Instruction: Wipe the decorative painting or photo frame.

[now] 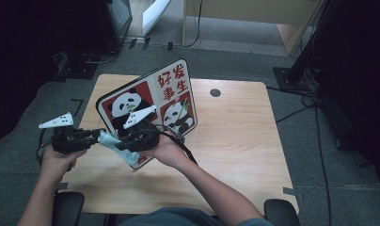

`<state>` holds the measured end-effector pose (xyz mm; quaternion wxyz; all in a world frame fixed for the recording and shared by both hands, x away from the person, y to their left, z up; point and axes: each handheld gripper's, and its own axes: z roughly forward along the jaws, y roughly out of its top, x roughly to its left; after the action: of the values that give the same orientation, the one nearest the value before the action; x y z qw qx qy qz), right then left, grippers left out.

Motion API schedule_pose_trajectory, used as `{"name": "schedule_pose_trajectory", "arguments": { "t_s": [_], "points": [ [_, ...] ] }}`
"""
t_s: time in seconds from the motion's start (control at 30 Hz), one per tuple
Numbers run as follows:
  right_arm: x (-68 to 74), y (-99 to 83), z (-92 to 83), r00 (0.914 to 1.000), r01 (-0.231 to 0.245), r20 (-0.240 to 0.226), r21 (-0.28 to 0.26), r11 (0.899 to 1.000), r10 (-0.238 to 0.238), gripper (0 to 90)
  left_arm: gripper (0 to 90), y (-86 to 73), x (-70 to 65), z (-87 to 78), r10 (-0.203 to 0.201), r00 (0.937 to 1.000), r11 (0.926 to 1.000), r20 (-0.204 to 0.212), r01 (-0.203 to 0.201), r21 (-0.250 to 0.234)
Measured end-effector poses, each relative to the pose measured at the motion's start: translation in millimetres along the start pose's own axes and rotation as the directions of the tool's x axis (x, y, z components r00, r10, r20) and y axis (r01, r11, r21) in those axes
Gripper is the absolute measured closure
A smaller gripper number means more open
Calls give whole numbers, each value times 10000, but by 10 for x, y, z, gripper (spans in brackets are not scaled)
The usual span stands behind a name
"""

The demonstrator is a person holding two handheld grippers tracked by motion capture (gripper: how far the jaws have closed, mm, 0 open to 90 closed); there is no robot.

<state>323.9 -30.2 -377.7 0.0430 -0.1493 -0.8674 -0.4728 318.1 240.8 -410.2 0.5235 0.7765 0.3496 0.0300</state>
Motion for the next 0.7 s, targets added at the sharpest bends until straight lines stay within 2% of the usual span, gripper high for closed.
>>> {"name": "schedule_pose_trajectory", "arguments": {
  "t_s": [0.33, 0.7],
  "points": [
    [7, 180, -72, 9998, 178, 80, -150, 9997, -177, 803, 645, -11, -40, -24, 128, 9999, 9998, 113, -126, -159],
    [4, 362, -164, 9994, 342, 65, -266, 9991, -341, 803, 630, 9, -104, -45, 389, 9979, 9987, 524, -370, -358]
  ]
}}
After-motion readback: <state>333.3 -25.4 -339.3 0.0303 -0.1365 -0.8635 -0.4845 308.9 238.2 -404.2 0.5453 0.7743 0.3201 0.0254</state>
